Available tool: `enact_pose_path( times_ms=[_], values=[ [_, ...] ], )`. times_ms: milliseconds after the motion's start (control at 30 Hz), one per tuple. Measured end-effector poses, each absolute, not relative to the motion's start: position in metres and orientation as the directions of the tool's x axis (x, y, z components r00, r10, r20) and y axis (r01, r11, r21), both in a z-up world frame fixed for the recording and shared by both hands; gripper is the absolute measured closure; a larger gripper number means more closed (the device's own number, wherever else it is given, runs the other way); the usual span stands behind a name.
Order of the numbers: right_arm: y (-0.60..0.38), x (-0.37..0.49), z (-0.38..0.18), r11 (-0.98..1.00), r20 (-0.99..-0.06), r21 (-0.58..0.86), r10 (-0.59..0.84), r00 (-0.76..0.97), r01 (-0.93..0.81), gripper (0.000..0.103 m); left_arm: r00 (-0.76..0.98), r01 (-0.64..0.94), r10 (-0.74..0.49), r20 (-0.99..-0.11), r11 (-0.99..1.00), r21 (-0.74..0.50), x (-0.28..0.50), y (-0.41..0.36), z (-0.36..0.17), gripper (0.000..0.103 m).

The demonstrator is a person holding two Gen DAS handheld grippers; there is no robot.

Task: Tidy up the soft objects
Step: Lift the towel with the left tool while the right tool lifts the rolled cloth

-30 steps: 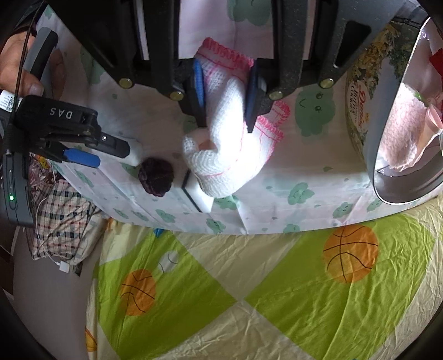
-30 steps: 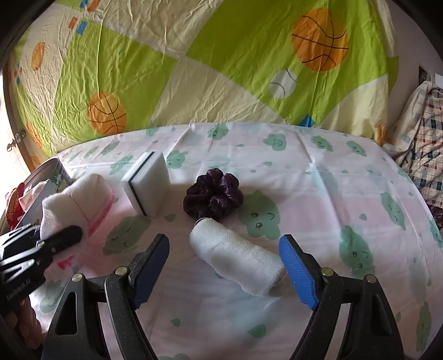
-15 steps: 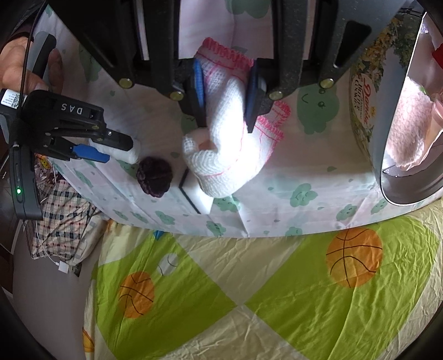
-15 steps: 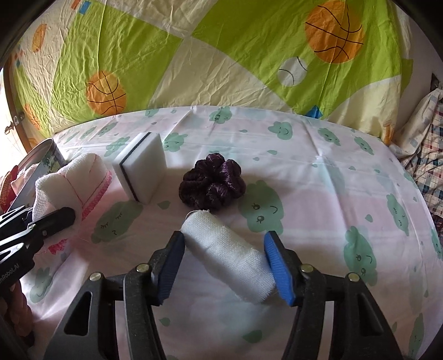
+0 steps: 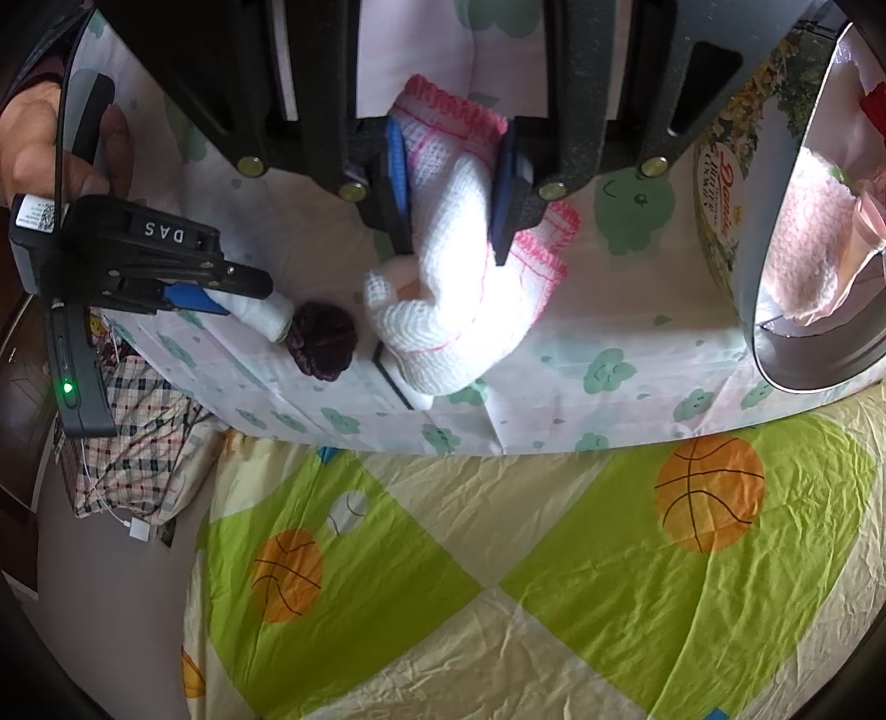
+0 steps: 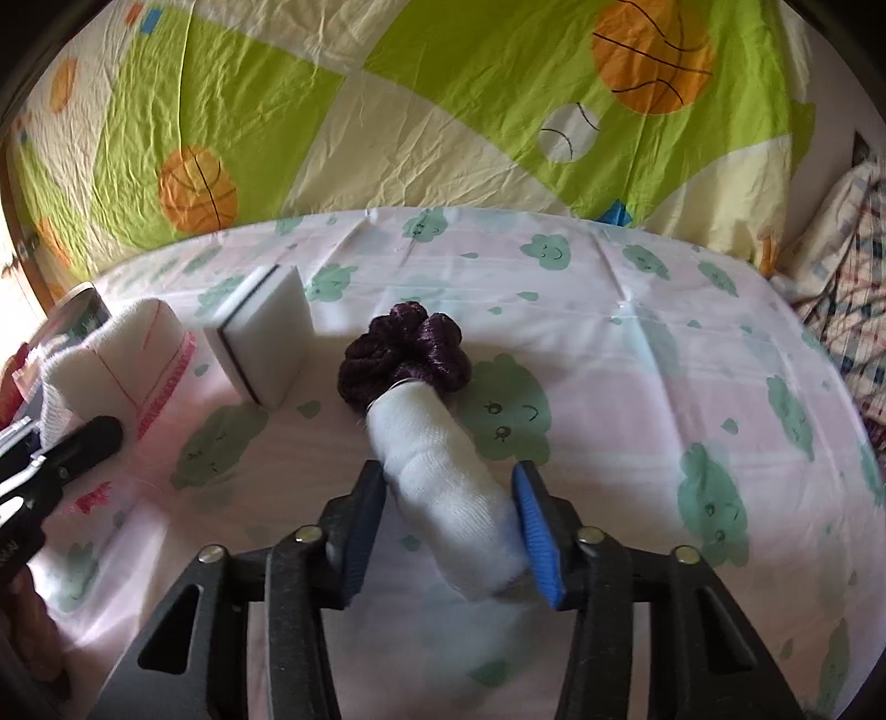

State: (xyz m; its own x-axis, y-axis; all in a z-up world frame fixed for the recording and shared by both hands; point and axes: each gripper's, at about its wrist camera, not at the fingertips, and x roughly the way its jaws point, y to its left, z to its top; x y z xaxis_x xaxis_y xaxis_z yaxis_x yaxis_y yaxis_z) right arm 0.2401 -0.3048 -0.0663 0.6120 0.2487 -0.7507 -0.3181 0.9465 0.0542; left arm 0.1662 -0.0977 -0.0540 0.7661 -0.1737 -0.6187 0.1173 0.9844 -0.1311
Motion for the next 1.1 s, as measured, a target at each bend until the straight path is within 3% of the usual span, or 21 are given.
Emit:
enact_pose_path(
  times_ms=[233,1100],
  values=[
    [-0.301,0.222,-0.06,0.937,-0.708,0.139,0.321,0.629,-0.322,0.062,0.803,0.121,-0.162,-0.574,0.987,-0.11,0.156,-0.099,-0.048,0.079],
    [-0.27,0.175,-0.039,0.92,-0.531,0.234,0.392,0.751,-0.314,0.062,0.846,0.105,-0.148,-0.512,0.988,-0.113,0.137,-0.089,-0.04,0.079]
  ],
)
